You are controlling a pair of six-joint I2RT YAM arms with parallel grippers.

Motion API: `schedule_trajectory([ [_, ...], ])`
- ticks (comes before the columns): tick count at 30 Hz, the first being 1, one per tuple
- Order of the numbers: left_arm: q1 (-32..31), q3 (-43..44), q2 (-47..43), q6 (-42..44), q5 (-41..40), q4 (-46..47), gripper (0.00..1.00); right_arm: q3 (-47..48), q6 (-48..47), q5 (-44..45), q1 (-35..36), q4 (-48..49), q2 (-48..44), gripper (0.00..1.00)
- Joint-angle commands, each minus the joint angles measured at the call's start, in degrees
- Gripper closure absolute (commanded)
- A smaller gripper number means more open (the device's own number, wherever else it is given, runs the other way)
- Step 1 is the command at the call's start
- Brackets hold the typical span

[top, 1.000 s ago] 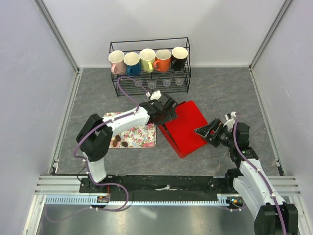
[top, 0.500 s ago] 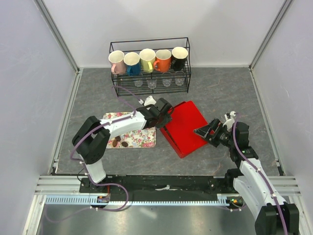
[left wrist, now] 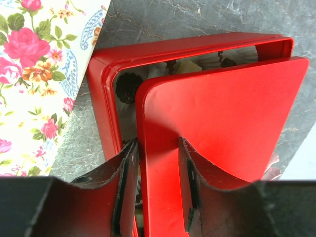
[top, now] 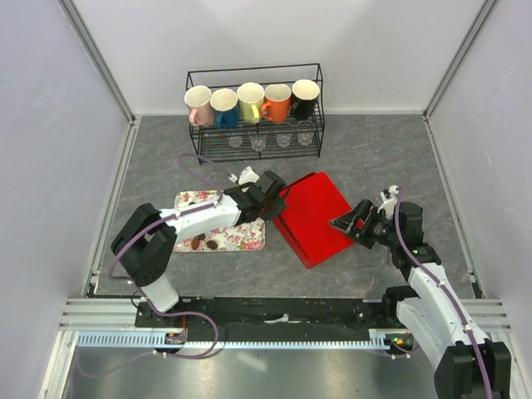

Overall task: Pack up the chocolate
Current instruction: Close the box lid on the packing box, then pick up the box lid from the packing box.

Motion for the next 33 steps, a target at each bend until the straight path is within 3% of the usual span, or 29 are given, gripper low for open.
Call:
schedule_trajectory([
  [1,-0.24,-2.88,-4.34,-3.02,-2.82,2.89,0.87,4.74,-5.70,3.08,0.25,-6.59,1.33,0.02],
  [5,-0.24,-6.22,-6.46,-3.55,-2.82,5.97,0.95,10.71,-10.00,4.92,0.17,-9.50,3.18,0.02],
  [11,-0.24,-7.36,-8.39,-3.11,-3.88,7.03,0.98,15.73,-13.53,9.32,0.25,-11.09,6.17,0.02],
  [23,-0.24,-10.53,-10.33,-1.79,-5.55,7.91,0.98,15.74,-15.90,16.52,0.17,-5.38,14.25,0.02],
  [33,-0.33,-13.34,-11.65,-1.35,-8.36,8.70,0.98,14.68,-16.51,16.36,0.17,-3.26,16.63,0.02],
])
